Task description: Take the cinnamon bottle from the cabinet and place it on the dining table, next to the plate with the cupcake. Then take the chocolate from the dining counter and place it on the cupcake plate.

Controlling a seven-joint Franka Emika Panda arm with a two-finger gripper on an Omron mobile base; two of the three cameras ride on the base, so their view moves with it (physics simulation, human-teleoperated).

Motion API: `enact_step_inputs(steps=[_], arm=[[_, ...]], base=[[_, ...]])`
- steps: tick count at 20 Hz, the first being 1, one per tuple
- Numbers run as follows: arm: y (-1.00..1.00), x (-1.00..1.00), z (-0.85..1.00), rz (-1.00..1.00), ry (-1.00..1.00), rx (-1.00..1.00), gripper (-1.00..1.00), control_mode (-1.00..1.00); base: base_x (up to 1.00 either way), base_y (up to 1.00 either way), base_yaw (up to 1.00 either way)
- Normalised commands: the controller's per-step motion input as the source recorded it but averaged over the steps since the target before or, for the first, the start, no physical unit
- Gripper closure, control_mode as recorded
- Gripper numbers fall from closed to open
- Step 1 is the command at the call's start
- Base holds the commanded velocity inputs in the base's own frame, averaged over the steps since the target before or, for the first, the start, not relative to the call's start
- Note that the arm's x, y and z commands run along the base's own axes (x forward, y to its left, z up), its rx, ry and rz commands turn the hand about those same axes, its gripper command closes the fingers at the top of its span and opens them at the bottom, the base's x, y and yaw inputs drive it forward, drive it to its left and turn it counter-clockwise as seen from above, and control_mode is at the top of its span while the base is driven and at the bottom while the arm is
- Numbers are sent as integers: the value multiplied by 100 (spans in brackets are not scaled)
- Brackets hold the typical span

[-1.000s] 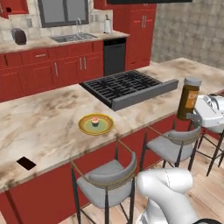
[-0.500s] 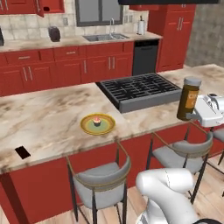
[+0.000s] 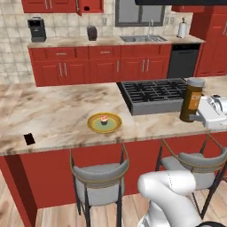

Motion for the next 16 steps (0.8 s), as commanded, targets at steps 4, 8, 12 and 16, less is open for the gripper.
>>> enact_step_inputs(steps=[4, 8, 12, 16], arm=[[0, 0, 0, 0, 0, 0, 100, 100], [0, 0, 0, 0, 0, 0, 100, 100], [0, 0, 0, 0, 0, 0, 100, 100], [0, 0, 0, 0, 0, 0, 100, 100]], base=[[34, -43, 36], [39, -45, 30], [48, -44, 24], [49, -31, 19]])
